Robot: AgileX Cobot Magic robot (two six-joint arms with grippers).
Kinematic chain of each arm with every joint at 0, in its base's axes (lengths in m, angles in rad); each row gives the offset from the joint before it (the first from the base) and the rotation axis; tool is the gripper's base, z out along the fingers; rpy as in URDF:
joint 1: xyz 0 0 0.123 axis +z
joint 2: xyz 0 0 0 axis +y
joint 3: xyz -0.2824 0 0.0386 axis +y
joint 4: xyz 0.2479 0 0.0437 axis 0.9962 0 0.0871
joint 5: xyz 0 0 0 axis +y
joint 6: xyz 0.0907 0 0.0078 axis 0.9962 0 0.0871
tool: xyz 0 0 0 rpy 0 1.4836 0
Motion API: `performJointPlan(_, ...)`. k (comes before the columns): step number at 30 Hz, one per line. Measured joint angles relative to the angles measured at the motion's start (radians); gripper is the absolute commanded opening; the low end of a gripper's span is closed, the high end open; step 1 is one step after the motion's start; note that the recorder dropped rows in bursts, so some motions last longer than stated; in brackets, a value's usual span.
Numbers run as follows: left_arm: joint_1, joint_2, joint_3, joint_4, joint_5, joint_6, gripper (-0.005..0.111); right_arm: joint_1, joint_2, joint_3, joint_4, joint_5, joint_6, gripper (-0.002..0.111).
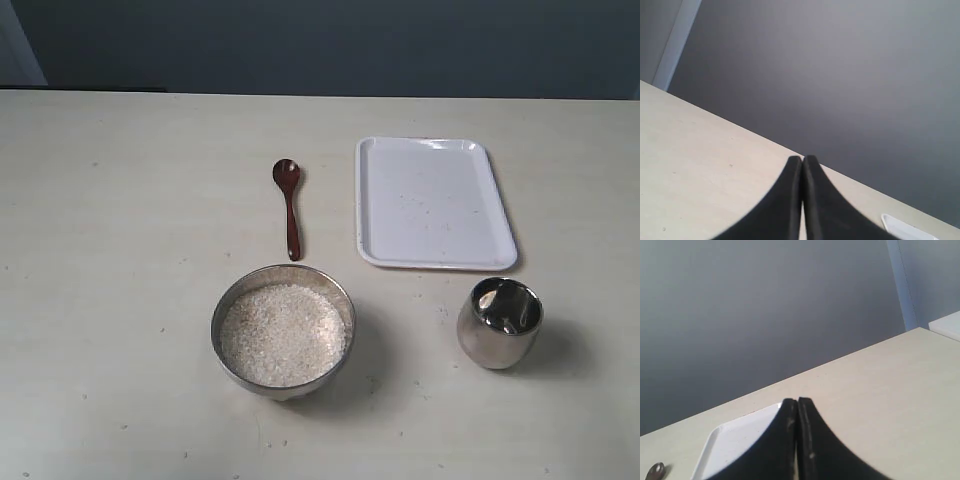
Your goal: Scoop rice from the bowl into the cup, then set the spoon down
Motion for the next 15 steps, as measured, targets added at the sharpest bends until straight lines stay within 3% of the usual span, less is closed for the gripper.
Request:
performJointPlan(10,0.0,0.0,0.0,0.0,0.0,0.0,0.0,0.0,0.0,0.0,0.0,-0.004,0.0,0.0)
performJointPlan(15,0.0,0.0,0.0,0.0,0.0,0.0,0.0,0.0,0.0,0.004,0.096,-0.136,0.025,0.0)
